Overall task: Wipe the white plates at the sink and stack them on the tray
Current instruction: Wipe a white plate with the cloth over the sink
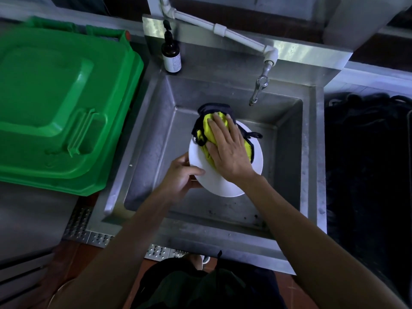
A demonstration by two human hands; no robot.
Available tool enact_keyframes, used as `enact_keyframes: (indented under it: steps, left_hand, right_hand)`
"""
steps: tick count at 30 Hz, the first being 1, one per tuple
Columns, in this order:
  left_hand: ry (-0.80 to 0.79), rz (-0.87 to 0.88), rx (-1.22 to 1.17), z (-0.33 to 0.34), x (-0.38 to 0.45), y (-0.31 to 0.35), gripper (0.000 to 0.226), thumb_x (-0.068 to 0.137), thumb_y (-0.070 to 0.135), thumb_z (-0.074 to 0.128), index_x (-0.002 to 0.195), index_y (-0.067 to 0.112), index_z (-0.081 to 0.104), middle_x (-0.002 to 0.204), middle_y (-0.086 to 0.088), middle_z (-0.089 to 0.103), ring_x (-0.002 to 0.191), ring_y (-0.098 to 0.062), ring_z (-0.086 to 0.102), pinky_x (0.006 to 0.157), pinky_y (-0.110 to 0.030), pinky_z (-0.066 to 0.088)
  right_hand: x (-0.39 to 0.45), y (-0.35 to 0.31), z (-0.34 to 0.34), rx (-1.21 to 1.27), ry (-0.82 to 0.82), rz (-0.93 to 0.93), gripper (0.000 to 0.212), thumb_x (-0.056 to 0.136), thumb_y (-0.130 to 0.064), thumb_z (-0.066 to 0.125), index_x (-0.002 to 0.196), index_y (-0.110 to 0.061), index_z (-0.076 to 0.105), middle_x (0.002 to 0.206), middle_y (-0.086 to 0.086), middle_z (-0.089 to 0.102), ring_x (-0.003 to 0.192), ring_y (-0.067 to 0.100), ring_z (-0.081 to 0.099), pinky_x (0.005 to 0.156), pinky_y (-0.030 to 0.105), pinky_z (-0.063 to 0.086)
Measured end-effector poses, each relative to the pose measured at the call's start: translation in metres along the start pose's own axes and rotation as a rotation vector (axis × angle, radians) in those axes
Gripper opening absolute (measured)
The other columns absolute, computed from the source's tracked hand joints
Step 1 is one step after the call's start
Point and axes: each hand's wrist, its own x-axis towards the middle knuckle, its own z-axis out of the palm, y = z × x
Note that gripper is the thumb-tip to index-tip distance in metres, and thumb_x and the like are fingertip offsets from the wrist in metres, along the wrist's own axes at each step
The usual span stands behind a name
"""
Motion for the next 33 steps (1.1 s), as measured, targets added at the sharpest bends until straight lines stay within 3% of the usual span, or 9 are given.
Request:
enact_keyframes:
  steps: [7,12,17,24,29,33]
  left_hand:
    - [-0.008,0.002,-0.009,-0.018,0.0,0.007,0.042,0.08,-0.013,0.054,0.121,-0.014,0.058,0.108,-0.03,0.065,0.101,-0.043,0.066,0.081,-0.052,0.055]
    - [-0.046,-0.013,-0.006,-0.021,-0.004,0.006,0.044,0.073,-0.003,0.06,0.116,-0.01,0.064,0.104,-0.027,0.069,0.097,-0.04,0.069,0.075,-0.046,0.058]
    - [-0.011,-0.02,-0.001,-0.017,-0.005,0.003,0.045,0.083,-0.012,0.057,0.119,0.012,0.069,0.11,-0.017,0.074,0.098,-0.036,0.071,0.066,-0.041,0.059]
    - [0.08,0.026,-0.067,-0.005,-0.008,0.005,0.05,0.07,-0.004,0.065,0.115,0.018,0.07,0.103,-0.006,0.077,0.094,-0.031,0.071,0.065,-0.041,0.059]
    - [0.126,0.075,-0.097,-0.001,-0.011,0.0,0.06,0.065,0.004,0.065,0.122,0.019,0.069,0.111,-0.008,0.076,0.09,-0.024,0.075,0.066,-0.041,0.06]
    - [0.201,0.081,-0.11,0.003,-0.009,-0.003,0.058,0.062,0.005,0.065,0.119,0.017,0.07,0.111,-0.012,0.075,0.094,-0.03,0.073,0.068,-0.046,0.061]
  right_hand:
    - [-0.019,-0.02,0.005,0.045,-0.066,-0.178,0.054,0.107,-0.032,0.036,0.158,-0.017,0.027,0.166,0.004,0.023,0.156,0.03,0.008,0.123,0.054,0.017]
    - [-0.015,-0.024,0.005,0.027,-0.094,-0.168,0.053,0.107,-0.033,0.036,0.157,-0.019,0.028,0.166,0.001,0.023,0.156,0.028,0.009,0.124,0.051,0.016]
    - [0.01,-0.018,-0.004,0.009,-0.018,-0.053,0.053,0.106,-0.03,0.045,0.155,-0.012,0.035,0.164,0.004,0.028,0.155,0.031,0.013,0.122,0.052,0.017]
    - [0.012,0.006,-0.009,-0.024,0.046,0.157,0.053,0.108,-0.031,0.038,0.157,-0.012,0.029,0.166,0.003,0.022,0.155,0.03,0.008,0.124,0.048,0.012]
    - [-0.008,0.021,-0.001,0.015,0.054,0.305,0.055,0.109,-0.031,0.034,0.158,-0.01,0.024,0.167,0.006,0.018,0.155,0.03,0.006,0.125,0.047,0.009]
    - [-0.027,0.019,0.013,0.046,0.045,0.409,0.056,0.109,-0.033,0.032,0.159,-0.012,0.02,0.168,0.005,0.013,0.156,0.029,0.001,0.125,0.047,0.006]
